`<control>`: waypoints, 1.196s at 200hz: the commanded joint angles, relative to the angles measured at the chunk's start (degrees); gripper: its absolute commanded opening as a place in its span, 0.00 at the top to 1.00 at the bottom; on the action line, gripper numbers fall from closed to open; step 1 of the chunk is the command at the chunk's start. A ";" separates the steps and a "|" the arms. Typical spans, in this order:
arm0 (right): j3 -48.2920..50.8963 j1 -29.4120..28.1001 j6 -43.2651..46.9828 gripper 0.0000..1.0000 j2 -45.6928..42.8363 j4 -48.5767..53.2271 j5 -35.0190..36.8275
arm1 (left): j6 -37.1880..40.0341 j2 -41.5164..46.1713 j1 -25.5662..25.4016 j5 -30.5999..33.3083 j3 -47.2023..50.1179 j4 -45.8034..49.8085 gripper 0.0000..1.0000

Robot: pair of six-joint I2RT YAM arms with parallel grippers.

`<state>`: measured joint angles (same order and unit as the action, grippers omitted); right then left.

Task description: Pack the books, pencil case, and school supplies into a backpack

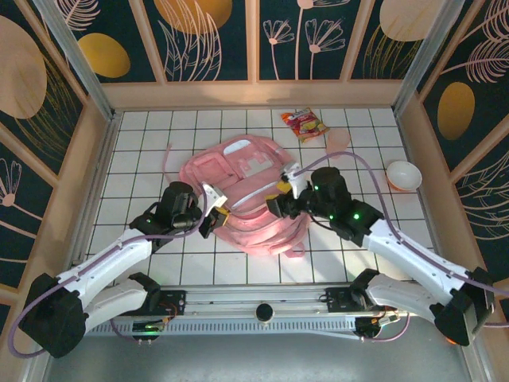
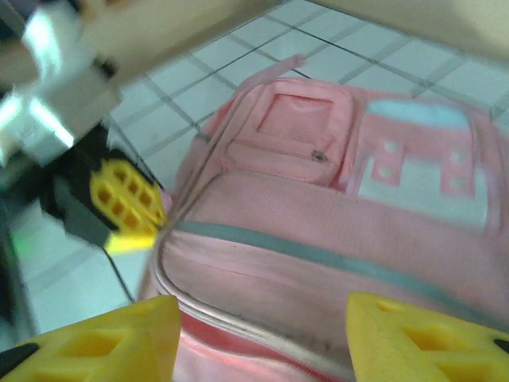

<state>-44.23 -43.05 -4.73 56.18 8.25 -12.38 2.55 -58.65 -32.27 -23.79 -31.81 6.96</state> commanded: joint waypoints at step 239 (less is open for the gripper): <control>9.49 -9.06 -68.68 1.00 15.62 -30.07 14.40 | -13.61 -1.99 -2.15 -12.31 0.93 -5.81 1.00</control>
<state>-31.59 -51.37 -74.08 69.49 -19.27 0.19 -8.51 -60.82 -32.84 -30.02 -30.85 6.42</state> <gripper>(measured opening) 0.045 0.052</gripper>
